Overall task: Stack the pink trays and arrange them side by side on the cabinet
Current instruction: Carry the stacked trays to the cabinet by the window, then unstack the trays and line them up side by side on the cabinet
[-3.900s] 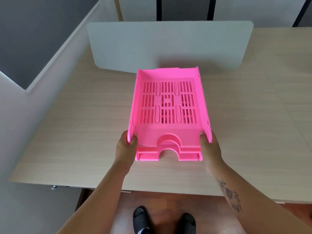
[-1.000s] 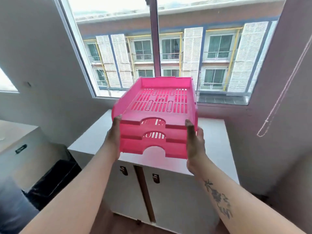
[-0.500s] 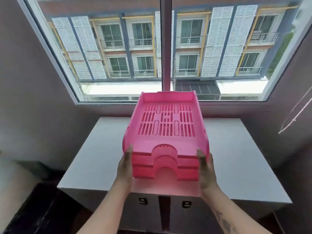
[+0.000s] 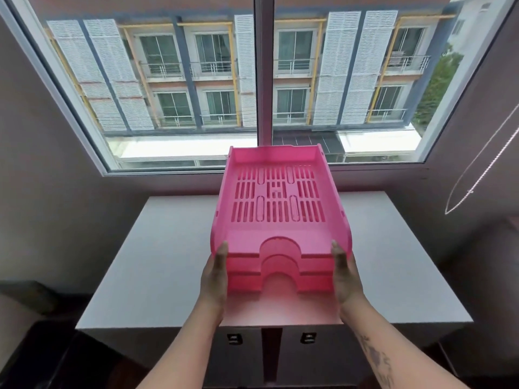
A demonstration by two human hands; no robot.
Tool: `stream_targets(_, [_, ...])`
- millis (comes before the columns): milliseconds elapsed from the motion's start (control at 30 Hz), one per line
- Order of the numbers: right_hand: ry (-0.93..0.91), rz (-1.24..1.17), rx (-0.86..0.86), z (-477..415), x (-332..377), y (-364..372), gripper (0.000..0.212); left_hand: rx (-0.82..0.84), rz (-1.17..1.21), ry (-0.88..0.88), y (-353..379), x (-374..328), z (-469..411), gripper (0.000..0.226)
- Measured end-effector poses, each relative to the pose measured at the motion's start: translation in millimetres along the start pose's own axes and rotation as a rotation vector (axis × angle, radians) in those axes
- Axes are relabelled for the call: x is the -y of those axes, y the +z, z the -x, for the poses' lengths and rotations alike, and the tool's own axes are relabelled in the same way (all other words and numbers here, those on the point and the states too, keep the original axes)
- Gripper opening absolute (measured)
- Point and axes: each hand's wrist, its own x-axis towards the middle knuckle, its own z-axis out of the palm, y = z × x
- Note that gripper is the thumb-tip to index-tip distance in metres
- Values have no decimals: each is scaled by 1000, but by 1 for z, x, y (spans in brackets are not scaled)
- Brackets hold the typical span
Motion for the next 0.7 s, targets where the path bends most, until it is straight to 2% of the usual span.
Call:
stream_targets(133, [-38,92,19,-1,9,-12,84,17,-105,113,-5,-17,5,80])
stream_targets(267, [-138,203,-36,-5,51,-21,89,-42,-258,196,-14,-48,-2,96])
stream_targets(300, [-146,237,-52,-6,62,-21,87,-56,-300,201,-12,-58,-2,91])
stream_targets(333, [-152,274,-62,-9,72,-20,79,-69,-335,206,-10,-67,-3,76])
stream_targets(400, [-149,340,-69,-14,85,-16,46,-92,-417,228,-4,-81,-3,25])
stream_targets(433, [-142,366,-68,-14,91,-12,28,-108,-472,241,-1,-85,-5,16])
stream_targets(467, [-144,383,-71,-15,94,-9,20,-123,-510,245,1,-86,-7,18])
stream_targets(700, [-106,412,-110,-25,101,-1,36,-216,-538,244,7,-82,-15,27])
